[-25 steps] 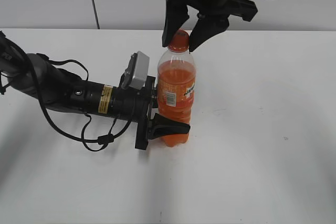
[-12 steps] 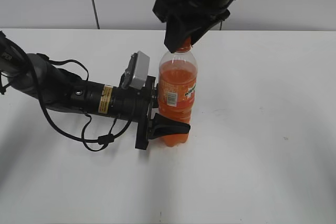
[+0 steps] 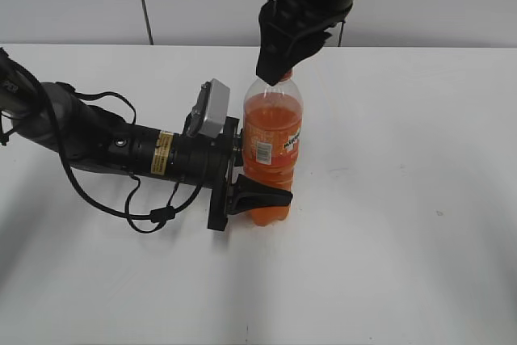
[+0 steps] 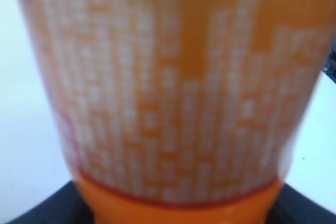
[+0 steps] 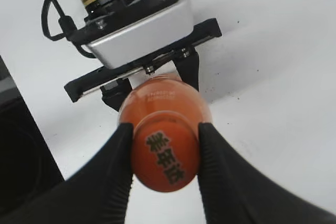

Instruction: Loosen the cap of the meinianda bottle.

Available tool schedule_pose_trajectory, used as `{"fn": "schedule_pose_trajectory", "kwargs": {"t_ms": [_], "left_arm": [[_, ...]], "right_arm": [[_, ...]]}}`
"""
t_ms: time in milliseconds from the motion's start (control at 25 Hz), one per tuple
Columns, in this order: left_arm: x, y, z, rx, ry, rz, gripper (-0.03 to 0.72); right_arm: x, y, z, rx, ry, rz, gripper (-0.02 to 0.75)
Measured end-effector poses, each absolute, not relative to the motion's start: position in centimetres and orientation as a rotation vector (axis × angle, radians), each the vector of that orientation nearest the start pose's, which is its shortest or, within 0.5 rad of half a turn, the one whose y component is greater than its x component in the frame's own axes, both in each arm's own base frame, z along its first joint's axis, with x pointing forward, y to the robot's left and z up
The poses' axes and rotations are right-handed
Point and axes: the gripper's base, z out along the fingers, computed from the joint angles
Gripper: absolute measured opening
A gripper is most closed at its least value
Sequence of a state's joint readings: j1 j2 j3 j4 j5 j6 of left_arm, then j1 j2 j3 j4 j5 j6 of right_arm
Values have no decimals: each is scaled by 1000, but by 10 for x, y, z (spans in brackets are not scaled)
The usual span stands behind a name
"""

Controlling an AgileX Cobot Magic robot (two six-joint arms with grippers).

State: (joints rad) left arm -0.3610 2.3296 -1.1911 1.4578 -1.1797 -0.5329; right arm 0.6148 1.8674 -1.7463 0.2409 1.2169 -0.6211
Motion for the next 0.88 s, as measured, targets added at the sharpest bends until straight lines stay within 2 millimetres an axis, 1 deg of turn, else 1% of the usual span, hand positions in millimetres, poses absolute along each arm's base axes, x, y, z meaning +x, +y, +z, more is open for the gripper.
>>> {"fn": "schedule_pose_trajectory", "kwargs": {"t_ms": [280,880], "left_arm": [[335,-216,69,1500,1348,-1101,403],[334,-216,69,1518,1329,-1106,402]], "right_arm": [[312,250,312,-1879,2038,317,278],[309,251,312,-2257,1561,261,279]]}}
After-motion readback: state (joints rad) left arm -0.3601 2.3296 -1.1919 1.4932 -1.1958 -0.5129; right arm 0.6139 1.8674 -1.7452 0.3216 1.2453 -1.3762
